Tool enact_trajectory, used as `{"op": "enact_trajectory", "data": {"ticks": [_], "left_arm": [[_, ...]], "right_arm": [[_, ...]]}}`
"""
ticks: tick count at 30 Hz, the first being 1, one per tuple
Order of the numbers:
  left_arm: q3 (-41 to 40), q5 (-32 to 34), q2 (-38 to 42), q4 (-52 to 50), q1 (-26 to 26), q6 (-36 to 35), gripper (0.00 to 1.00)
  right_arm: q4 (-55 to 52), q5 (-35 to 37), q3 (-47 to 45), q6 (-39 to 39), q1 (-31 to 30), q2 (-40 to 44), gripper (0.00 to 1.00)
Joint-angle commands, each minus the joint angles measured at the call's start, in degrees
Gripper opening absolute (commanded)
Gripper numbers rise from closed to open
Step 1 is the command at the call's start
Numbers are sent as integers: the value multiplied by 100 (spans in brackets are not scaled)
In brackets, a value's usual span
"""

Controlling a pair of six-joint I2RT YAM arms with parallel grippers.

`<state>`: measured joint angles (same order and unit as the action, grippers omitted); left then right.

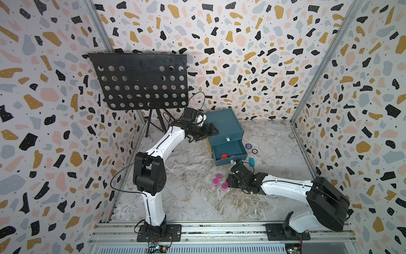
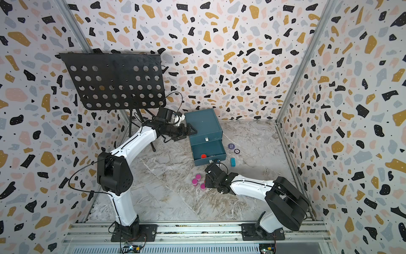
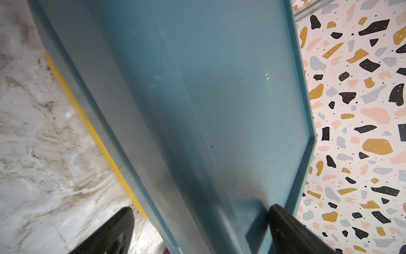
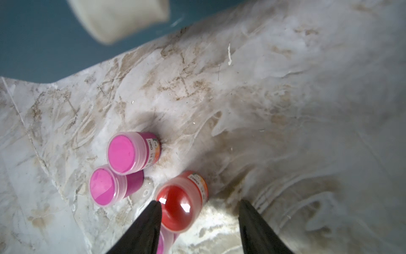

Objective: Put the paint cans in the drawer according to color
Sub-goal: Pick up the paint can at the center of the board.

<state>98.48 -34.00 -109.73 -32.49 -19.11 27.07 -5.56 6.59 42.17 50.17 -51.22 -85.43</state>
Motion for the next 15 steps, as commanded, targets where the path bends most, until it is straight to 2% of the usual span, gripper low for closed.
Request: {"op": "enact_trajectory", "data": {"ticks": [1,15], "left_arm": [[-78,20,84,-3,25,-27,98],[-72,-5,101,-3,26,-26,98]], "right_arm": [[76,-35,297,38,-75,-122,61],[-100,197,459,38,-225,-580,57]]}}
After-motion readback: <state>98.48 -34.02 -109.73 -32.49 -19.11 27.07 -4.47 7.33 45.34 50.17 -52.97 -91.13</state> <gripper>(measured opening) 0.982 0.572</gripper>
